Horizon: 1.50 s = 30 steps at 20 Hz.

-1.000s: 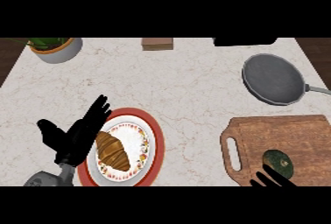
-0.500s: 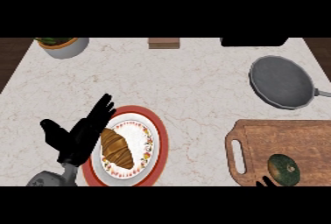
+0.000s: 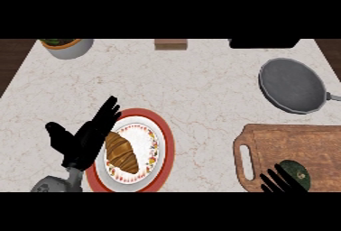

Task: Pick the squash from the cutting board and place it in the pan

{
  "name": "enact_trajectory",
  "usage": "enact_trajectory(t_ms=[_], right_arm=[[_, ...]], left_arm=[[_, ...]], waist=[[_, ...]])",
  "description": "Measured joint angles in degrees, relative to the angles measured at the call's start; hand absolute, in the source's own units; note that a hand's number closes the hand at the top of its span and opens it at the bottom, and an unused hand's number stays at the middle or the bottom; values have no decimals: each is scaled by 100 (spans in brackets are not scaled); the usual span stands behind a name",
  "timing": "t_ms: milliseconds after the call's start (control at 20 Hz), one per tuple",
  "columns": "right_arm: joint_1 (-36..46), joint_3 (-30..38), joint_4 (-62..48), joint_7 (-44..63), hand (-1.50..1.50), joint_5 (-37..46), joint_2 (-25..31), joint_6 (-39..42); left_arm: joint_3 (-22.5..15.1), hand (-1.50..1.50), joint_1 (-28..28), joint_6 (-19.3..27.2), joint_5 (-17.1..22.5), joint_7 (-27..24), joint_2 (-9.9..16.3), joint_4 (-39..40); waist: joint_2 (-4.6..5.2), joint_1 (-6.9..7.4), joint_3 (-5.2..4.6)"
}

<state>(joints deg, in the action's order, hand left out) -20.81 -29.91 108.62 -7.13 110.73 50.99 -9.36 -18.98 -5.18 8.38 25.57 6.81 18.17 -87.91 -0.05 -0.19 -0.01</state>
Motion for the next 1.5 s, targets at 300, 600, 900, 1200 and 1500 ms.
enact_trajectory(t_ms=[300, 600, 900, 1200, 1500], right_arm=[[281, 184, -347, -270, -150, 49, -357, -140], [646, 336, -707, -730, 150, -17, -578, -442], [891, 400, -1069, -944, 150, 264, -687, -1240], [992, 528, -1148, -1160, 150, -28, -1004, -1386], [397, 876, -1031, -711, 150, -1765, -2033, -719]], left_arm=[[166, 0, 74, -155, -121, 140, -96, -68], [232, 0, -42, -156, -326, 283, -319, -51], [393, 0, 64, -363, -381, 249, -334, -44], [463, 0, 19, -424, -499, 266, -466, 44], [543, 0, 130, -402, -488, 208, -433, -11]], waist=[[2, 9, 1], [3, 20, 0], [-2, 21, -5], [3, 18, -7], [-10, -79, -123]])
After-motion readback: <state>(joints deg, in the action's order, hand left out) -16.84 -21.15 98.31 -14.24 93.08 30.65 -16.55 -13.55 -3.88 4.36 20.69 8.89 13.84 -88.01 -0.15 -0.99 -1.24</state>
